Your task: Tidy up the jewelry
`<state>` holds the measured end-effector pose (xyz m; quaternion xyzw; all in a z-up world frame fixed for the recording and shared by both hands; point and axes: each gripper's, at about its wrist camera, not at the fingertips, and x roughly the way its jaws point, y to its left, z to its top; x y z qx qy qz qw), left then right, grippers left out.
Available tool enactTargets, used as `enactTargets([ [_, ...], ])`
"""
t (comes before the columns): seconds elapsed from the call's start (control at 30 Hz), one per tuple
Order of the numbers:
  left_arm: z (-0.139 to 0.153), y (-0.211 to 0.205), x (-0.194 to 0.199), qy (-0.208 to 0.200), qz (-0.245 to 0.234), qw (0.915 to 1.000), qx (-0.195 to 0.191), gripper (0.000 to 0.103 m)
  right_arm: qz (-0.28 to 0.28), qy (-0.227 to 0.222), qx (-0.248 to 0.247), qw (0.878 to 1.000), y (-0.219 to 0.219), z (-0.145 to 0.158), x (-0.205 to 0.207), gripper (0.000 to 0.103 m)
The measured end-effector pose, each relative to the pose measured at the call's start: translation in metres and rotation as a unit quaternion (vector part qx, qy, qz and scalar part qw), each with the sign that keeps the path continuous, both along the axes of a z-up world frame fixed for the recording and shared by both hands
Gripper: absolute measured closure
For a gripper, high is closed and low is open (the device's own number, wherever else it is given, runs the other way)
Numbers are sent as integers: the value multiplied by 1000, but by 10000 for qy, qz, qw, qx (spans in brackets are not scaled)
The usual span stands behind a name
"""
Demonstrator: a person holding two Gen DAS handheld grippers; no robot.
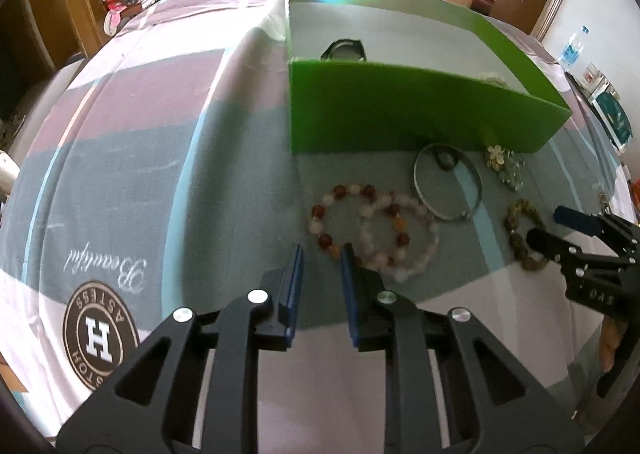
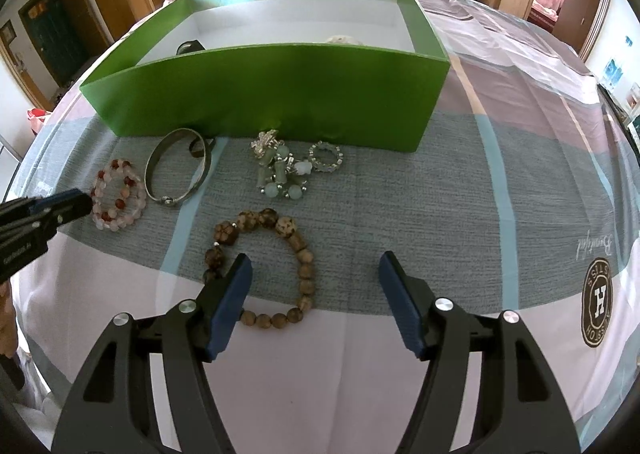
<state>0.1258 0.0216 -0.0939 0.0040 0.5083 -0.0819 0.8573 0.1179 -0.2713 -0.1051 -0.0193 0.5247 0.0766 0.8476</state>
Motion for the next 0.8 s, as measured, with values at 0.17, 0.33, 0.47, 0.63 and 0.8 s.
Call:
enactTargets([
  [0.17, 2, -3, 9, -20, -14, 10000, -18, 77, 2, -16, -33, 10000, 1, 0, 0, 36],
  [0.33, -4, -6, 16, -42, 55, 9999, 135, 77, -28, -96, -154, 9998, 7, 0, -1, 36],
  [0.47, -5, -8, 16, -75, 43, 9997, 207, 77, -96, -143, -180, 9997, 9, 0, -1, 36],
  [0.63, -5, -7, 15, -99, 35, 9997, 235, 76, -146, -224, -229, 9994, 8, 3, -3, 56],
  [0.8, -6, -10, 13, -143, 5, 9996, 250, 72, -62, -242, -195, 9995, 10, 4, -5, 78],
])
